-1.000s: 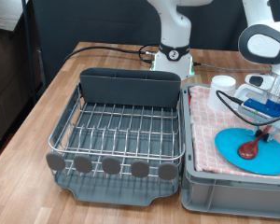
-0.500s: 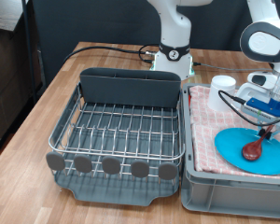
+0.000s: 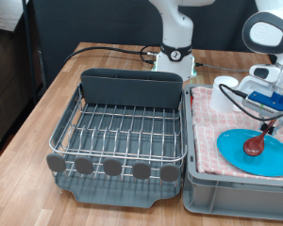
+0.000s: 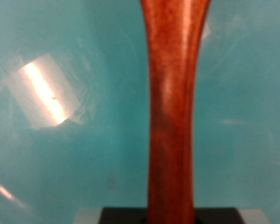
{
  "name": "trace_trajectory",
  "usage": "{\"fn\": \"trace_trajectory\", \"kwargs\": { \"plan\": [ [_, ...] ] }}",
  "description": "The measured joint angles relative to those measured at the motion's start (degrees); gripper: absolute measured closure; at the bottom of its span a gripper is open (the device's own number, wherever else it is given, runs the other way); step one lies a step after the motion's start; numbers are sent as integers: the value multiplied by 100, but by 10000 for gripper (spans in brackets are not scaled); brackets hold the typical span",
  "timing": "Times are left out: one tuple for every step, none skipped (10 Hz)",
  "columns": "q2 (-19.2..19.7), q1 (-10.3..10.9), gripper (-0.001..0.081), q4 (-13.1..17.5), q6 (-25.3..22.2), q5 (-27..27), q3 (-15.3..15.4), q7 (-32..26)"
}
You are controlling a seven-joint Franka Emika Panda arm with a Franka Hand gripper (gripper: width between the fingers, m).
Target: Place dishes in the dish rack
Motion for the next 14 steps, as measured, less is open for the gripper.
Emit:
{"fn": "trace_trajectory", "kwargs": {
  "plan": [
    [-146, -28, 714, 0, -110, 243, 52, -221],
    [-321, -49, 714, -1, -234, 476, 100, -391],
    [-521, -52, 714, -3, -423, 661, 139, -515],
    [-705, -54, 714, -69, -603, 787, 177, -595],
    [-684, -54, 714, -69, -561, 779, 171, -595],
    [-690, -52, 714, -93, -514, 741, 129, -278],
    [-786, -53, 714, -184, -556, 732, 70, 187],
    [-974, -53, 714, -326, -689, 735, 26, 604],
    [-1180, -54, 714, -461, -898, 785, 1, 959],
    [-1374, -56, 714, -591, -1116, 899, -32, 1260],
    [-1558, -60, 714, -723, -1285, 1087, -77, 1468],
    [-1740, -66, 714, -859, -1424, 1329, -137, 1605],
    [-1922, -71, 714, -1012, -1461, 1544, -217, 1653],
    [-2109, -78, 714, -1180, -1464, 1745, -310, 1657]
  ]
}}
